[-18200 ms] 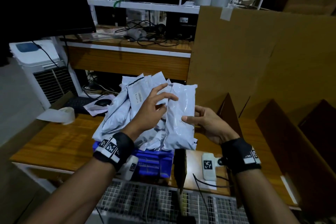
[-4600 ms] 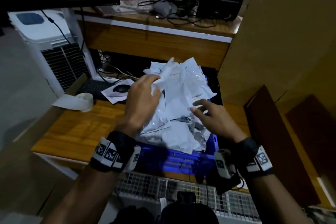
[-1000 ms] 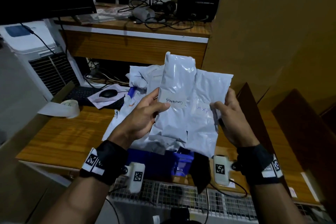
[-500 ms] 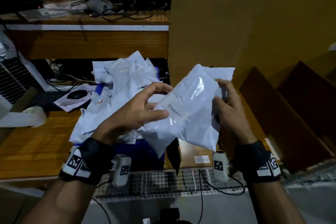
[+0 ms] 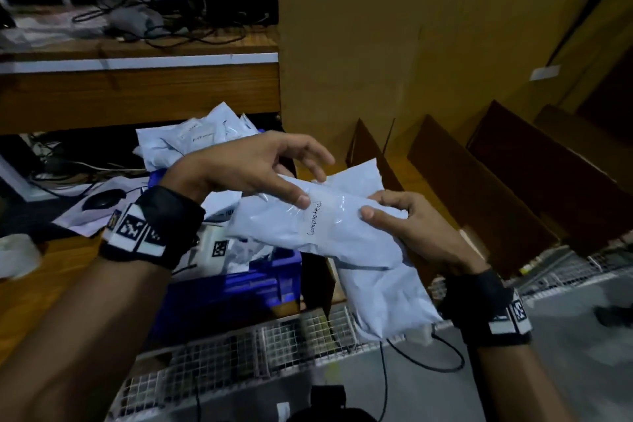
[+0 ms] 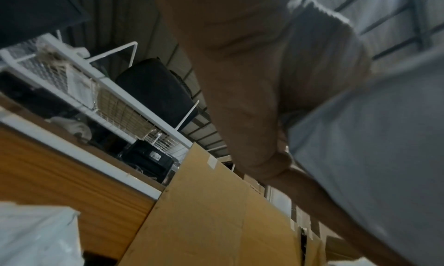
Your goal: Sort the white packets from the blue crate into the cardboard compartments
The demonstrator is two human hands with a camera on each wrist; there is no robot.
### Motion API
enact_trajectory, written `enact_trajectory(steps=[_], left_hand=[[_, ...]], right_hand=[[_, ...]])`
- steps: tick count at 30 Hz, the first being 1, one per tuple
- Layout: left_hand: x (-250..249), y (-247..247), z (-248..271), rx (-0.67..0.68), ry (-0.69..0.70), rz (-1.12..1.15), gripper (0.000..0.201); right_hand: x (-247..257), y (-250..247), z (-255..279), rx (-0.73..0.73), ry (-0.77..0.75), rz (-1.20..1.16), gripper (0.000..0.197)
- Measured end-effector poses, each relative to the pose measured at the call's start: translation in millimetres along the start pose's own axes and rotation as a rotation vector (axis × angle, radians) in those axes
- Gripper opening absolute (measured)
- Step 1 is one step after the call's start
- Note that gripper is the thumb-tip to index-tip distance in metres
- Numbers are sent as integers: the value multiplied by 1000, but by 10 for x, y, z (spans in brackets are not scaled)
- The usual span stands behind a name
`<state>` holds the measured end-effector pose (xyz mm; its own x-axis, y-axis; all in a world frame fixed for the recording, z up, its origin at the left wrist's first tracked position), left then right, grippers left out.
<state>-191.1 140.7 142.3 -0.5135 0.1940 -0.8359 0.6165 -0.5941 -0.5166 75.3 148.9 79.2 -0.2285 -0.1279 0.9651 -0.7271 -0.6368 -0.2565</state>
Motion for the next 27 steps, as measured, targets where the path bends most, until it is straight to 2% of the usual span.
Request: enact_trajectory(steps=[2, 4, 7, 9, 10, 12, 14, 16, 18, 21, 24, 27], left_hand=[[64, -19, -20, -109, 21, 29, 56], [176, -14, -59, -330, 59, 115, 49], [403, 217, -122, -647, 132, 589, 61], [532, 531, -164, -741, 175, 885, 66], [580, 714, -187, -734, 204, 995, 68], [584, 1076, -244, -635, 263, 1114, 82], [512, 1343, -327, -532, 298, 1067, 89], [407, 1467, -397, -500, 330, 966, 88], [341, 1487, -418, -510, 343, 909, 84], [264, 1477, -390, -527, 327, 871, 65], [174, 1525, -366, -539, 287, 875, 55], [64, 1619, -421, -534, 249, 900, 55]], right_hand=[[-7, 64, 111, -51, -20, -60, 39], [-48, 118, 215, -150, -45, -95, 36], [-141, 158, 387, -346, -64, -167, 30], [-208, 181, 517, -460, -64, -201, 28], [-246, 191, 577, -508, -62, -201, 27], [-313, 223, 696, -578, -73, -162, 25], [-355, 288, 806, -614, -66, -146, 24], [-385, 351, 909, -618, -47, -144, 26], [-427, 370, 1008, -605, -42, -160, 29], [-478, 279, 1171, -598, -58, -161, 33], [-519, 97, 1366, -591, -97, -166, 23], [-545, -82, 1545, -561, -99, -147, 38]])
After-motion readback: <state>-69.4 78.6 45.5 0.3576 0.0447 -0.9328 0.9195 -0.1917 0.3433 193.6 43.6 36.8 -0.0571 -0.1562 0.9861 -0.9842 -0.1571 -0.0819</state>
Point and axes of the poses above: each hand's wrist, its own z-axis away from the middle knuckle, its own y-axis out of the palm, x = y × z, the point moved 3 cm from there along -z, towards the middle knuckle, and after that the axes turned 10 degrees about x, right-handed, at the moved point
